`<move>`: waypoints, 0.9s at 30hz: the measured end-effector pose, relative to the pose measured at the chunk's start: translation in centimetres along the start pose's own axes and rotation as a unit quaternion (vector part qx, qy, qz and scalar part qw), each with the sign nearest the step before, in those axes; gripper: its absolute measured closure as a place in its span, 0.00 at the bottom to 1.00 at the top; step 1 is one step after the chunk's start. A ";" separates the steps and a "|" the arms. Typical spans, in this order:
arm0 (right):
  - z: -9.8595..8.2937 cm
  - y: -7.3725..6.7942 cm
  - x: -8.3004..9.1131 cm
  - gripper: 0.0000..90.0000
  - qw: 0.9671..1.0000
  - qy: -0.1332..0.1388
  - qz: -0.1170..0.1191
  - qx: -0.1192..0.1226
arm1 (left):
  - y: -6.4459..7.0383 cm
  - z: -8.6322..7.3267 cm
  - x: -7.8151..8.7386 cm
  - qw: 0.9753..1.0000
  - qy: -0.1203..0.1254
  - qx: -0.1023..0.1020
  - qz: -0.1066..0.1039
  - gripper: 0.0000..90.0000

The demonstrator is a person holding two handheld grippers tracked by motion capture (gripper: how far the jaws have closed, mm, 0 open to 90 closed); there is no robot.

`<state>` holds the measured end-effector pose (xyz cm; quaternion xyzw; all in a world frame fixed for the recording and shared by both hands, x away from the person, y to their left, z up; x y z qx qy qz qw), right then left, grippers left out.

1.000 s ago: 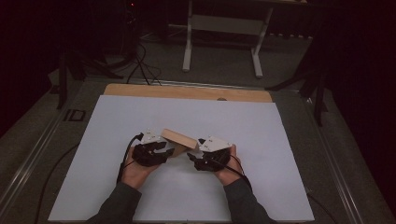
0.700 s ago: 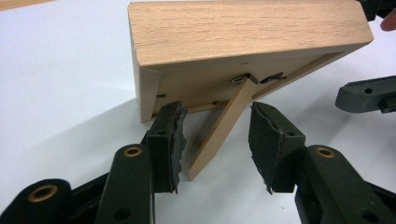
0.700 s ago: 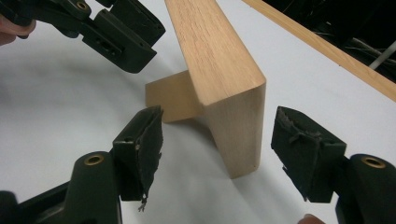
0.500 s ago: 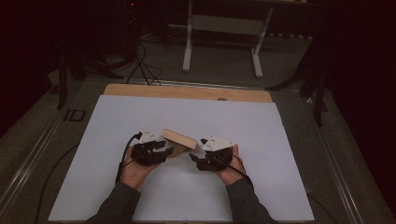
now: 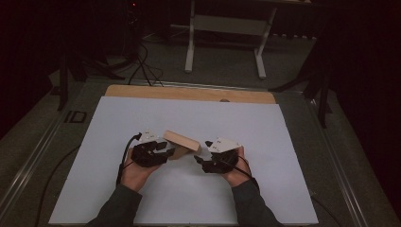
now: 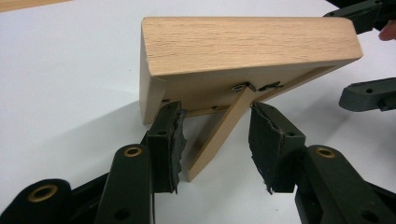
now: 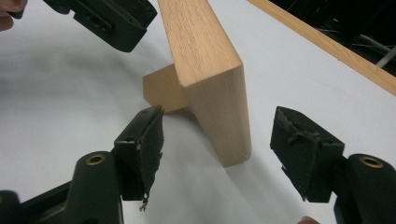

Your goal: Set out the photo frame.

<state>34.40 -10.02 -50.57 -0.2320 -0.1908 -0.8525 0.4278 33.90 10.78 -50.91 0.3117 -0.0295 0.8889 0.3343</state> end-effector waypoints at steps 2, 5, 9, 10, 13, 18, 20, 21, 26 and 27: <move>-0.1 0.1 0.1 0.39 1.000 0.001 0.001 0.000 | 0.0 0.1 0.1 1.000 0.000 -0.002 0.001 0.61; -0.1 0.3 0.2 0.40 1.000 0.001 0.002 -0.002 | 0.0 0.1 0.1 1.000 0.000 -0.003 0.002 0.61; -0.2 0.6 0.5 0.42 1.000 0.003 0.001 -0.004 | 0.0 0.1 0.1 1.000 0.000 -0.003 0.004 0.61; -0.2 0.6 0.5 0.42 1.000 0.003 0.001 -0.004 | 0.0 0.1 0.1 1.000 0.000 -0.003 0.004 0.61; -0.2 1.0 0.8 0.43 1.000 0.010 -0.003 -0.012 | 0.1 0.1 0.1 1.000 -0.001 -0.004 0.008 0.61; -0.1 1.6 1.3 0.48 1.000 0.018 -0.002 -0.019 | 0.2 0.1 -0.1 1.000 -0.004 -0.011 0.014 0.61; 0.0 1.7 1.5 0.50 0.999 0.024 0.000 -0.024 | 0.3 0.1 -0.2 1.000 -0.004 -0.013 0.017 0.61; 0.0 1.7 1.5 0.50 0.999 0.024 0.000 -0.024 | 0.3 0.1 -0.2 1.000 -0.004 -0.013 0.017 0.61; 0.2 2.5 1.9 0.58 0.998 0.039 -0.009 -0.049 | 0.4 0.1 -0.2 1.000 -0.004 -0.019 0.021 0.61; 0.2 2.5 1.9 0.58 0.998 0.039 -0.009 -0.049 | 0.4 0.1 -0.2 1.000 -0.004 -0.019 0.021 0.61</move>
Point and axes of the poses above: each handheld gripper's, and its own axes: x roughly backward along the jaws, z roughly out of its top, y roughly to its right, the point moved 5 cm from there along -x, roughly forward along the jaws, and after that the axes turned 1 degree about -x, right-handed, at the moved point
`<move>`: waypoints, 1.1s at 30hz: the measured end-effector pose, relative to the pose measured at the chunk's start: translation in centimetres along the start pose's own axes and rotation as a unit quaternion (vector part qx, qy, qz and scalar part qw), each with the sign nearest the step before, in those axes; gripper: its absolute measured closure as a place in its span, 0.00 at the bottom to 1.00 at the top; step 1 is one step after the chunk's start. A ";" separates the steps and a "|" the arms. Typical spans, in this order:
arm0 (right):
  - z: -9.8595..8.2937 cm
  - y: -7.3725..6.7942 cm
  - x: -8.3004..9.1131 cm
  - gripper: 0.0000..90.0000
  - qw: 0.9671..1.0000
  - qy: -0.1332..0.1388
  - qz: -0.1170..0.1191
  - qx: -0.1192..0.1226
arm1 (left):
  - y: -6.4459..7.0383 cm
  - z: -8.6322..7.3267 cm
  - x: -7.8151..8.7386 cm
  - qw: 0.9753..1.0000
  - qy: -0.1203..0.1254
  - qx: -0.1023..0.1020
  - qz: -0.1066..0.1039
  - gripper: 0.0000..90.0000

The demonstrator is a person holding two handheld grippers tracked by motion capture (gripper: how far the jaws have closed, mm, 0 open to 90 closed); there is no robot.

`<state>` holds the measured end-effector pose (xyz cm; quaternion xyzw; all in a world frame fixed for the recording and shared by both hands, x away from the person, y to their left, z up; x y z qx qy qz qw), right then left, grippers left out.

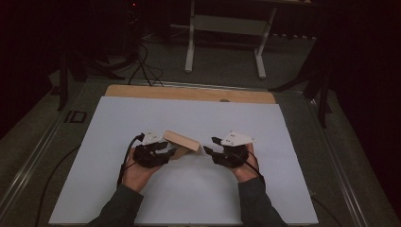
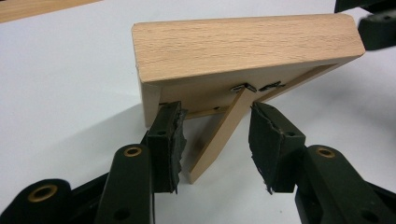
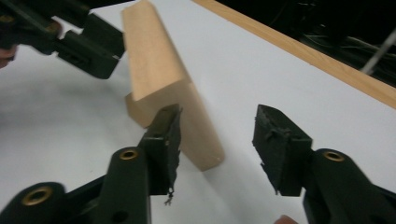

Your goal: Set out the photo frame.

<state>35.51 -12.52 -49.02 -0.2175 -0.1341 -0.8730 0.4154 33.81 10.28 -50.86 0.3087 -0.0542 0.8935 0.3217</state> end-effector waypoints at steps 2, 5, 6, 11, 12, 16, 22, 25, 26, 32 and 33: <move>0.0 0.3 -0.1 0.61 1.000 0.001 -0.011 -0.012 | 0.0 0.0 0.0 1.000 0.000 0.000 0.001 0.61; -0.1 0.7 -0.3 0.66 0.999 -0.003 -0.031 -0.025 | 0.1 0.0 -0.1 1.000 -0.002 0.000 0.001 0.61; -0.1 0.7 -0.3 0.68 0.999 -0.005 -0.035 -0.029 | 0.1 0.0 -0.1 1.000 -0.002 0.000 0.001 0.61; -0.1 0.8 -0.8 0.80 0.999 -0.006 -0.038 -0.038 | 0.0 0.0 -0.2 1.000 -0.001 0.000 0.003 0.61; -0.1 0.7 -1.1 0.85 0.999 -0.006 -0.034 -0.041 | -0.1 -0.1 -0.2 1.000 -0.002 0.000 0.005 0.61; -0.1 0.7 -1.8 0.92 0.998 -0.016 -0.039 -0.038 | -0.3 0.0 -0.2 1.000 -0.002 0.001 0.007 0.61; -0.4 0.9 -3.5 0.99 0.998 -0.032 -0.045 -0.034 | -0.4 -0.1 -0.4 1.000 -0.004 -0.004 0.012 0.64; -0.6 1.0 -4.1 0.99 0.998 -0.036 -0.042 -0.041 | -0.3 -0.2 -0.5 1.000 -0.004 -0.008 0.013 0.67; -0.7 1.1 -4.2 0.99 0.998 -0.037 -0.043 -0.041 | -0.3 -0.2 -0.6 1.000 -0.003 -0.011 0.014 0.69; -0.6 1.2 -4.3 0.99 0.998 -0.034 -0.041 -0.046 | -0.4 -0.1 -0.7 1.000 0.001 -0.014 0.026 0.80; -0.5 1.1 -4.3 1.00 0.998 -0.033 -0.039 -0.046 | -0.5 -0.1 -0.8 0.999 0.003 -0.017 0.031 0.80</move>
Point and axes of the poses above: each handheld gripper's, and its own axes: x roughly backward along the jaws, z roughly out of its top, y roughly to its right, the point moved 5 cm from there along -x, roughly forward along the jaws, and after that the axes turned 1 degree about -x, right-handed, at the moved point
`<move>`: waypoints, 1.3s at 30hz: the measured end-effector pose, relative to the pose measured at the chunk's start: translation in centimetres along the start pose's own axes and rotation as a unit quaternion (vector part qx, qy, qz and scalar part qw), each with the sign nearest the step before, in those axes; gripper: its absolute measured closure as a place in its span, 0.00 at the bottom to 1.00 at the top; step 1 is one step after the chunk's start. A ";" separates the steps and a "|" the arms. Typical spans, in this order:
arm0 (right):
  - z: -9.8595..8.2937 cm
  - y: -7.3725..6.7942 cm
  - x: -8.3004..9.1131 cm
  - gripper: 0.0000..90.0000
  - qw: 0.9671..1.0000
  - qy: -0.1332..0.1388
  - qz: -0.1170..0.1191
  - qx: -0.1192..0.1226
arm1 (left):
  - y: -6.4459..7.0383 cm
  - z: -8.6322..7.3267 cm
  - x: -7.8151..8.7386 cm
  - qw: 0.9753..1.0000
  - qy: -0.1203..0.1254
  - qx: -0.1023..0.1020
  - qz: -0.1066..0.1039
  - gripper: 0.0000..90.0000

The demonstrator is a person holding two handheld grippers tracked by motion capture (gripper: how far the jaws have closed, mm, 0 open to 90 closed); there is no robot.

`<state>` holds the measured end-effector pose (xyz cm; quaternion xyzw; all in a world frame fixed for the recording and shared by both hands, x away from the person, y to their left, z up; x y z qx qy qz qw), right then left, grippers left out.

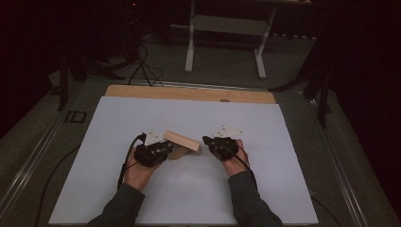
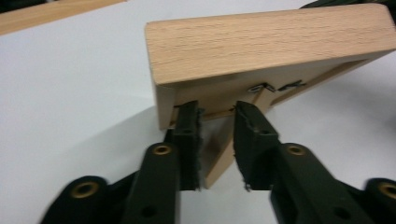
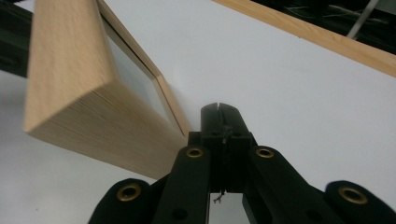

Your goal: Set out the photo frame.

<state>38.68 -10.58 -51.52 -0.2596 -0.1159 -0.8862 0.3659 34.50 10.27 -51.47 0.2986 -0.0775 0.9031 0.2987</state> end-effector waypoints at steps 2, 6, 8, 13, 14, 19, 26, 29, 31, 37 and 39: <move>0.5 -0.3 0.4 1.00 1.000 0.009 0.007 0.002 | -0.1 0.0 -0.1 1.000 0.001 -0.003 0.006 0.92; 0.7 -0.4 0.6 1.00 1.000 0.014 0.015 0.000 | -0.1 0.2 0.0 1.000 0.016 -0.004 0.025 0.99; 0.8 -0.5 0.7 0.99 1.000 0.016 0.020 -0.001 | -0.1 0.3 0.0 0.999 0.020 -0.004 0.026 0.99; 0.8 -0.9 0.6 0.99 0.999 0.019 0.033 -0.003 | -0.2 0.3 -0.3 0.999 0.018 -0.003 0.029 0.99; 0.8 -1.0 0.6 0.99 0.999 0.019 0.035 -0.001 | -0.2 0.3 -0.3 0.999 0.018 -0.003 0.029 0.99; 0.8 -1.2 0.5 0.99 0.999 0.016 0.039 0.003 | -0.2 0.3 -0.3 0.999 0.016 -0.002 0.028 0.99; 0.7 -1.5 0.7 1.00 0.999 0.013 0.039 0.009 | -0.1 0.3 -0.4 1.000 0.016 0.000 0.025 0.99; 0.6 -1.6 0.7 1.00 0.999 0.014 0.037 0.012 | 0.0 0.3 -0.4 1.000 0.016 0.000 0.023 0.99; 0.5 -1.7 0.9 1.00 0.999 0.012 0.036 0.017 | 0.0 0.3 -0.5 1.000 0.016 0.000 0.022 0.99; 0.4 -1.9 1.1 1.00 0.999 0.012 0.037 0.023 | 0.1 0.4 -0.5 1.000 0.019 0.005 0.015 0.99; 0.3 -2.0 1.2 1.00 0.999 0.012 0.037 0.024 | 0.3 0.5 -0.5 1.000 0.018 0.002 0.013 0.99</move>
Point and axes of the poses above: each handheld gripper's, and its own axes: x roughly backward along the jaws, z roughly out of its top, y roughly to its right, the point moved 5 cm from there along -x, roughly forward along the jaws, and after that the axes turned 1 degree about -x, right-handed, at the moved point
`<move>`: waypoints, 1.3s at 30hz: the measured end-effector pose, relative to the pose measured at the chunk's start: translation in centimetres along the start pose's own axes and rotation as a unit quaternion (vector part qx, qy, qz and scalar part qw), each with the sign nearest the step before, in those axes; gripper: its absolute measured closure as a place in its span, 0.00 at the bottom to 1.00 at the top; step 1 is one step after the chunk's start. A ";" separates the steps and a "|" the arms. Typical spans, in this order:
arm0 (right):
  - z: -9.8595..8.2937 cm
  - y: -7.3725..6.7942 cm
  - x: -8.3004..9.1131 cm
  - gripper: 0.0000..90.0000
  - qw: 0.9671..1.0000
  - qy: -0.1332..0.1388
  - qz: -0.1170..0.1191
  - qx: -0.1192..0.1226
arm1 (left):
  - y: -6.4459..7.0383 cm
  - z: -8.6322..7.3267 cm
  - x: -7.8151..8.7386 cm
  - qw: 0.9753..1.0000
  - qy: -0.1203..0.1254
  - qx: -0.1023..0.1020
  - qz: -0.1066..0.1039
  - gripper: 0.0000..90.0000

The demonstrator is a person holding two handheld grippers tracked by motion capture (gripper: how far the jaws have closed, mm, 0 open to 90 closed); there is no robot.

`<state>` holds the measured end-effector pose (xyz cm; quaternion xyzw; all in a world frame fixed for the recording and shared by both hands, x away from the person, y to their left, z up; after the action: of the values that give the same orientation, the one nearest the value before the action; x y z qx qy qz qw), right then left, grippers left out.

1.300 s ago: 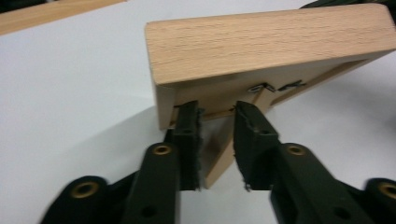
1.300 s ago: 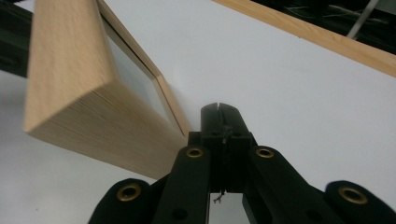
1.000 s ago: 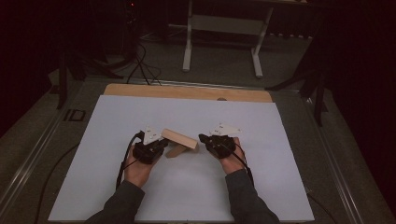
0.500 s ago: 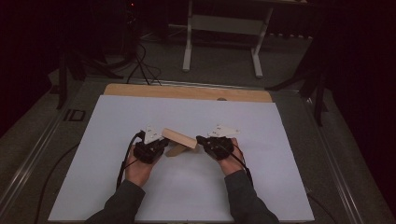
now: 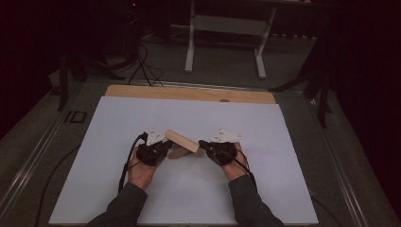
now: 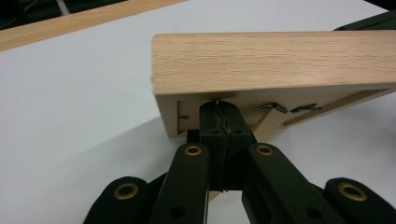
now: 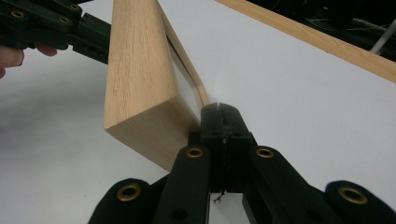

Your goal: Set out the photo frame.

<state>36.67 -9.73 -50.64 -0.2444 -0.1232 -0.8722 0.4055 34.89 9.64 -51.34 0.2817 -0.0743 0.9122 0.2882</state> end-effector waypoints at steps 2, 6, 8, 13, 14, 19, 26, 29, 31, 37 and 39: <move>0.0 0.0 0.0 1.00 1.000 0.000 0.000 0.000 | 0.2 0.0 0.0 1.000 -0.001 -0.002 -0.001 0.99; -0.2 0.0 0.0 1.00 1.000 -0.001 -0.001 0.001 | 0.5 0.1 -0.1 1.000 -0.002 -0.009 0.000 0.99; -0.2 0.0 0.0 1.00 1.000 -0.001 -0.001 0.000 | 0.6 0.0 -0.1 1.000 -0.002 -0.012 0.000 0.99; -0.5 -0.1 0.1 0.99 1.000 -0.003 -0.001 0.001 | 0.9 0.0 -0.2 1.000 -0.004 -0.015 -0.004 0.99; -0.6 -0.1 0.1 0.99 1.000 -0.003 0.000 0.002 | 1.0 0.0 -0.3 1.000 -0.003 -0.015 -0.006 0.99; -0.6 -0.1 0.1 1.00 1.000 -0.004 -0.003 0.002 | 1.5 0.1 -0.5 1.000 -0.006 -0.020 -0.015 0.99; -0.7 -0.3 0.2 0.99 1.000 -0.006 -0.002 0.006 | 1.8 0.0 -0.6 1.000 -0.009 -0.023 -0.016 0.99; -0.7 -0.4 0.3 0.99 1.000 -0.006 0.000 0.009 | 1.9 0.0 -0.6 1.000 -0.010 -0.023 -0.018 0.99; -0.7 -0.5 0.3 1.00 1.000 -0.006 0.000 0.008 | 1.9 0.0 -0.7 1.000 -0.010 -0.022 -0.016 0.99; -0.7 -0.8 0.3 0.99 1.000 -0.007 0.003 0.013 | 2.1 0.0 -0.7 0.999 -0.010 -0.024 -0.019 0.99; -0.7 -0.9 0.3 0.99 1.000 -0.006 0.005 0.015 | 2.2 0.0 -0.8 0.999 -0.012 -0.025 -0.020 1.00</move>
<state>35.56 -9.61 -51.09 -0.2438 -0.1380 -0.8669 0.4124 34.17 7.45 -51.67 0.2865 -0.0946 0.9007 0.3126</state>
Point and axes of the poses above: each handheld gripper's, and its own axes: x roughly backward along the jaws, z roughly out of its top, y roughly to its right, the point moved 5 cm from there along -x, roughly forward along the jaws, and after that the axes turned 1 degree about -x, right-handed, at the moved point
